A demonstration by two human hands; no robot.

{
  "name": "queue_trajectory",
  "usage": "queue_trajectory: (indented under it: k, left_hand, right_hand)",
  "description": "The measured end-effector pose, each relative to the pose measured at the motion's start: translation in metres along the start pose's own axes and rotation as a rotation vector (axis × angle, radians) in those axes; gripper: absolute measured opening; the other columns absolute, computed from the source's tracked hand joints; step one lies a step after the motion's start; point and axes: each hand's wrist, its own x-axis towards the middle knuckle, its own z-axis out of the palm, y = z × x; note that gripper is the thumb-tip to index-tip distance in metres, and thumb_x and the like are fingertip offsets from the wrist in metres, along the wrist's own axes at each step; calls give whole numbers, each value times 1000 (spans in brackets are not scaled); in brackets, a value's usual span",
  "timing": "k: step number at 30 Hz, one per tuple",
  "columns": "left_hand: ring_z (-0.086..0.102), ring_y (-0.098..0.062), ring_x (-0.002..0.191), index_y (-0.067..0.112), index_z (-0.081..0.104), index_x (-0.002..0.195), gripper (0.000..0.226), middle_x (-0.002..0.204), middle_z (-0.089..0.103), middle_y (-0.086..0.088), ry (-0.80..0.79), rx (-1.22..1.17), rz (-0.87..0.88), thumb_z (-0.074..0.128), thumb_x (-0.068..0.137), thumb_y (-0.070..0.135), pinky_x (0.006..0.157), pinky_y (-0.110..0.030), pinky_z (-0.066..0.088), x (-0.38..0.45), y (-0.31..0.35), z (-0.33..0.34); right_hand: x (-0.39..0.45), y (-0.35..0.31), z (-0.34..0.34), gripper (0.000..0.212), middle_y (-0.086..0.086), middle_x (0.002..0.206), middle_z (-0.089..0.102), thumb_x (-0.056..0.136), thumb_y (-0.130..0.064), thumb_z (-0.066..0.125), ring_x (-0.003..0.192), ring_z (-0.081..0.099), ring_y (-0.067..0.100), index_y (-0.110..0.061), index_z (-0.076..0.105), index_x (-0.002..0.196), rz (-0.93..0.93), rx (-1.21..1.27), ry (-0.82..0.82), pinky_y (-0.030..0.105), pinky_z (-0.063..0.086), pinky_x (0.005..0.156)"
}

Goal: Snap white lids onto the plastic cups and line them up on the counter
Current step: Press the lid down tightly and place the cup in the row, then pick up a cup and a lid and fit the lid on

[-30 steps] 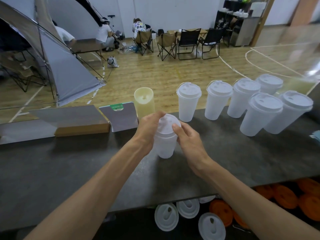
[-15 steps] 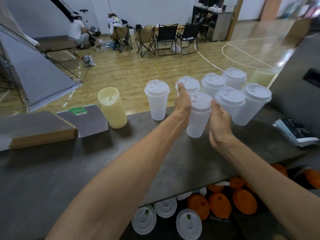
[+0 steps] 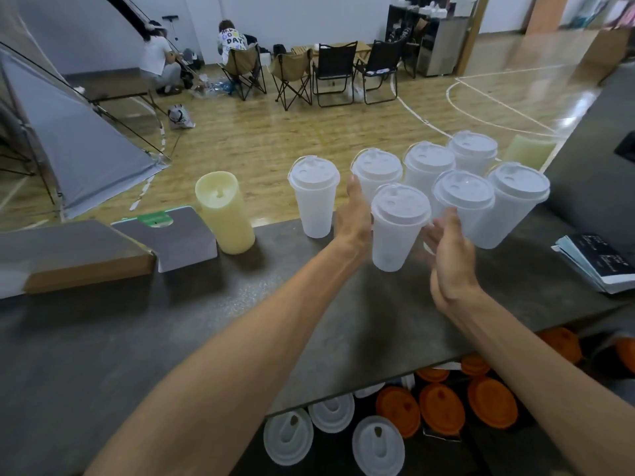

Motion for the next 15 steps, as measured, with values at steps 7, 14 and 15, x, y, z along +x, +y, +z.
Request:
queue_trajectory:
  k: [7, 14, 15]
  left_hand:
    - [71, -24, 85, 11, 73, 87, 56, 91, 76, -8, 134, 92, 62, 36, 105, 49, 88, -42, 53, -50, -39, -134]
    - [67, -17, 76, 9, 69, 95, 35, 89, 73, -12, 575, 118, 207, 44, 105, 32, 52, -11, 45, -128, -38, -320]
    - [67, -17, 77, 12, 68, 93, 32, 90, 73, -12, 646, 142, 228, 45, 105, 31, 53, -11, 45, -143, -37, -347]
  right_hand:
    - [-77, 47, 24, 14, 1, 104, 72, 101, -28, 53, 104, 68, 16, -24, 66, 99, 215, -144, -77, 34, 50, 84]
    - [-178, 54, 200, 17, 7, 96, 73, 99, -16, 57, 87, 73, 18, -20, 68, 87, 175, -181, -654, 21, 53, 71]
    - [-199, 53, 226, 18, 6, 95, 72, 99, -15, 58, 86, 71, 16, -21, 68, 85, 154, -202, -737, 18, 52, 68]
